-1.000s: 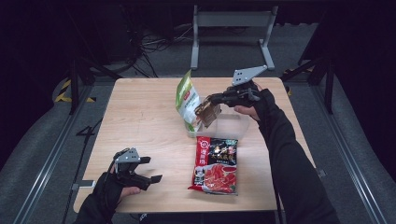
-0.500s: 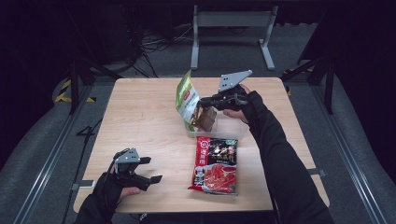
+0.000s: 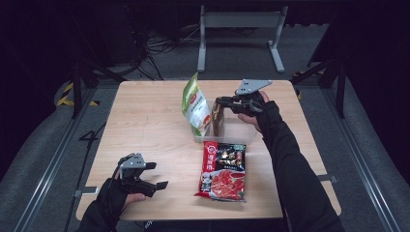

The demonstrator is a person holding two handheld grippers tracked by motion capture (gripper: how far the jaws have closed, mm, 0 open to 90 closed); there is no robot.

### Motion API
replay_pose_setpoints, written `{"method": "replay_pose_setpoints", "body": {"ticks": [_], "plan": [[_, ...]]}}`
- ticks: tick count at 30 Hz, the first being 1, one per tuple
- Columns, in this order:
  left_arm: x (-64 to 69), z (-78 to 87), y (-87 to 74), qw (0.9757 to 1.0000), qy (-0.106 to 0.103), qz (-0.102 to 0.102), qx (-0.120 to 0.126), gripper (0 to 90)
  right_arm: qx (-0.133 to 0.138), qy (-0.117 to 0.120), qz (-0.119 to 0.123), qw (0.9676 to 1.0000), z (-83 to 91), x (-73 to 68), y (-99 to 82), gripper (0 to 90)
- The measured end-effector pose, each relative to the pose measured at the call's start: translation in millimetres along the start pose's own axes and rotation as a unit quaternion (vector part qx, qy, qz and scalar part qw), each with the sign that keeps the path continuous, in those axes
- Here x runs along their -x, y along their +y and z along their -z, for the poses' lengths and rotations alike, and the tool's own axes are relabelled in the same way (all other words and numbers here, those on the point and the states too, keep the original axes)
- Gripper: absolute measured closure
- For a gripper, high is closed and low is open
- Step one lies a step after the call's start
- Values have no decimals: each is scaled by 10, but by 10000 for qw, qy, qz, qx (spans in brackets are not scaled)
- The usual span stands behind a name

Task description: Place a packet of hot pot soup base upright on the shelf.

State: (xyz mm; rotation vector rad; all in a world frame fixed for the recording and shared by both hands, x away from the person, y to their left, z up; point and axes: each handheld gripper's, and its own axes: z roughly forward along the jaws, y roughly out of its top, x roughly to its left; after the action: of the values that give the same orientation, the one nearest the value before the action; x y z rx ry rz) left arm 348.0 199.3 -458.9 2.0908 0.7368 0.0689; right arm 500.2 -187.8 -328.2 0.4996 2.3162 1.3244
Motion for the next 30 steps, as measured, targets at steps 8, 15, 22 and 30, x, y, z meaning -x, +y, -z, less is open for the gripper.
{"method": "replay_pose_setpoints", "body": {"ticks": [8,15,22,30], "plan": [[-4,-5,7,10000,1,-34,-14,105,-110,-467,-79,9988,45,-33,-63,711],[-20,7,11,10000,41,-35,11,105,-22,-668,-325,9972,260,-10,-186,685],[-28,10,24,9999,79,-92,20,105,-82,-650,-451,9968,539,-106,-396,657],[7,-39,52,9998,84,-161,-45,105,-137,-612,-739,9953,819,-256,-691,620]]}}
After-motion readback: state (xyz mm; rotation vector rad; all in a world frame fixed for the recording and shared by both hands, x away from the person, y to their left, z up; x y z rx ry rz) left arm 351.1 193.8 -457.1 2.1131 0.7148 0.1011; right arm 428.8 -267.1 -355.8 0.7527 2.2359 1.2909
